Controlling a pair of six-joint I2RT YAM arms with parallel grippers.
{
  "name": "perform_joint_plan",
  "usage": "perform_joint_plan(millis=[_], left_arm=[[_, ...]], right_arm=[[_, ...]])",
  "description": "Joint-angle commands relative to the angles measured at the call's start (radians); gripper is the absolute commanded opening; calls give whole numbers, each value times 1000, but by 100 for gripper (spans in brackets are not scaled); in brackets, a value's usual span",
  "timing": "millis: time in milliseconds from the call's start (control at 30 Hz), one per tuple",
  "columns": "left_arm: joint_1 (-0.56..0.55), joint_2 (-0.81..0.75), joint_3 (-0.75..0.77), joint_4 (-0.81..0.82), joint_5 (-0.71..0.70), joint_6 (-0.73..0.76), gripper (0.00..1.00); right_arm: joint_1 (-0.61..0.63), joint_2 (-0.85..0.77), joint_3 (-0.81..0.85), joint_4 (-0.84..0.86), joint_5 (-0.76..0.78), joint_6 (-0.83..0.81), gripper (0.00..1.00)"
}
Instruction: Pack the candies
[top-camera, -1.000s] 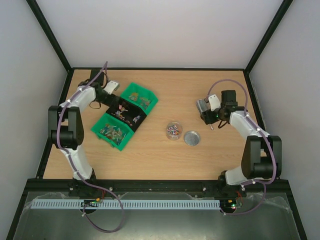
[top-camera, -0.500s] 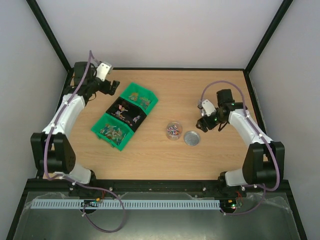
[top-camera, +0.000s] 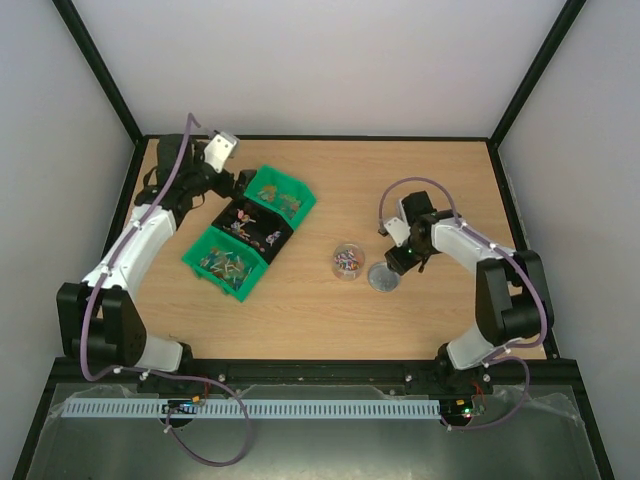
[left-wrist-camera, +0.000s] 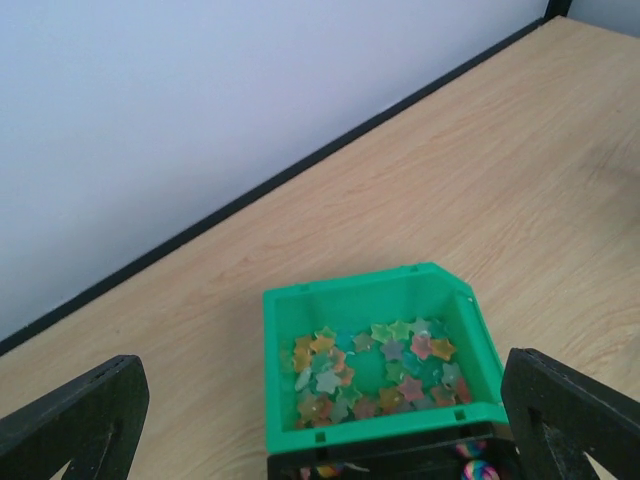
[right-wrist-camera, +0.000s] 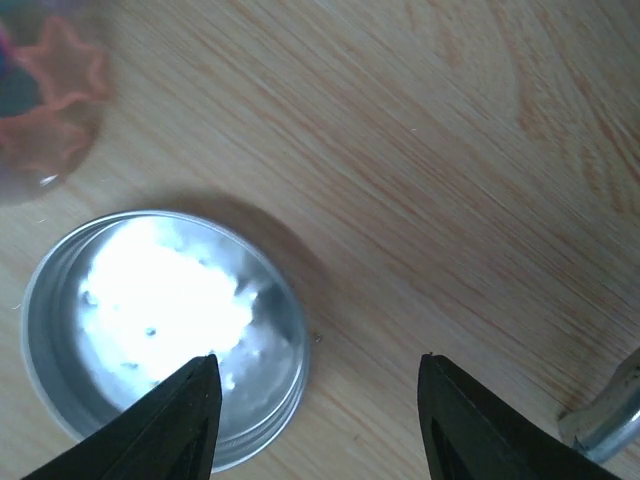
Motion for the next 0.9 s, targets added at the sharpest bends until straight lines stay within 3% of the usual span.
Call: perform_joint_plan(millis=[0, 267, 467, 700, 867], left_arm=[[-34, -48, -67, 49, -30, 13, 100], [-47, -42, -73, 34, -56, 3, 99], [-47, -38, -71, 16, 4, 22, 99], [-46, -31, -59, -56, 85, 159, 96], [-48, -26, -37, -127, 241, 339, 97]], right_arm=[[20, 58, -27, 48, 78, 48, 52], [48, 120, -48, 109, 123, 77, 37], [53, 112, -60, 67, 101, 68, 2], [-72, -41, -39, -171, -52, -91, 1], [-113, -52, 166, -386, -235, -134, 1]])
